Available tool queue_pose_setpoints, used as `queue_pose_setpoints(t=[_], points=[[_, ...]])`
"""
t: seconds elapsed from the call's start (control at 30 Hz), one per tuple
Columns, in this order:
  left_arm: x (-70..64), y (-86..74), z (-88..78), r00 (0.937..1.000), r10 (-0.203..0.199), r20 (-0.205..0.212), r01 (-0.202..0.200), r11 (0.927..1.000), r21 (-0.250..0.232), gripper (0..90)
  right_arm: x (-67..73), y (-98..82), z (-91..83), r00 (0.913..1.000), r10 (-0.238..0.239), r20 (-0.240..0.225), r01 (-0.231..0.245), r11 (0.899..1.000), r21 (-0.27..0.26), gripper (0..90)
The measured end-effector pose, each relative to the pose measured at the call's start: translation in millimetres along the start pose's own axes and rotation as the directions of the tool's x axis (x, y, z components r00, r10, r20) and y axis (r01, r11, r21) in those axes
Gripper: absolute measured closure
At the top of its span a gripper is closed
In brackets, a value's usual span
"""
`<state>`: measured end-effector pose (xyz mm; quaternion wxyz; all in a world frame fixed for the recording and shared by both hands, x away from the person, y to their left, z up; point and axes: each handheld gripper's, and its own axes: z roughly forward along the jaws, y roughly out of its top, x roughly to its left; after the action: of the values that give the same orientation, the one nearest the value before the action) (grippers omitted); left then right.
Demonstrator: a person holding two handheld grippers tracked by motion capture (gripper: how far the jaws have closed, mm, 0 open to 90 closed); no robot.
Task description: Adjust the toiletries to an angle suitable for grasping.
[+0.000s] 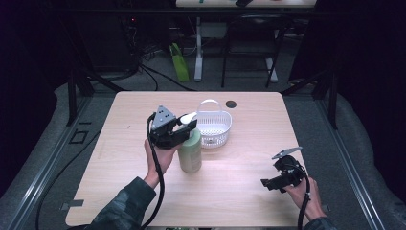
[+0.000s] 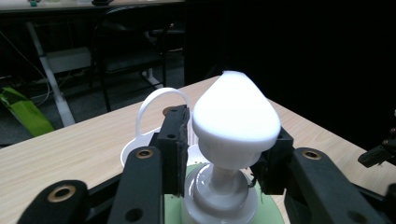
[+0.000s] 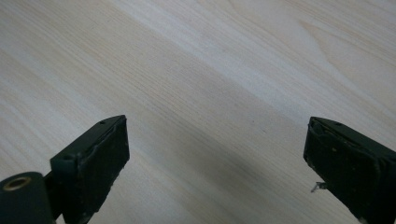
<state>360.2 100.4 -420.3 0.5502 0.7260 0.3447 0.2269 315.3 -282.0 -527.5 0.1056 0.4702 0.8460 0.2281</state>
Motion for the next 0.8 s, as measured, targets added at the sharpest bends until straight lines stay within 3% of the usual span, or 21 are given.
queue_pose_setpoints(t=[0.17,0.6,0.8], points=[[-2.6,-0.8,-0.3,1.0,0.003,0.002,-0.003,0.9999,-0.012,66.7,-0.1,0.0,0.1,1.0,0.0,-0.001,0.0,1.0,0.0,6.4],[-3.6,-1.7,-1.4,0.9998,0.018,-0.008,-0.018,0.9996,-0.024,67.5,-0.2,-0.3,-0.2,1.0,0.001,-0.004,-0.001,1.0,-0.001,6.5],[-1.0,-1.8,-3.9,0.9993,0.01,-0.036,-0.011,0.9997,-0.024,67.5,-0.8,-0.4,0.0,1.0,-0.003,-0.002,0.003,1.0,-0.001,6.4]])
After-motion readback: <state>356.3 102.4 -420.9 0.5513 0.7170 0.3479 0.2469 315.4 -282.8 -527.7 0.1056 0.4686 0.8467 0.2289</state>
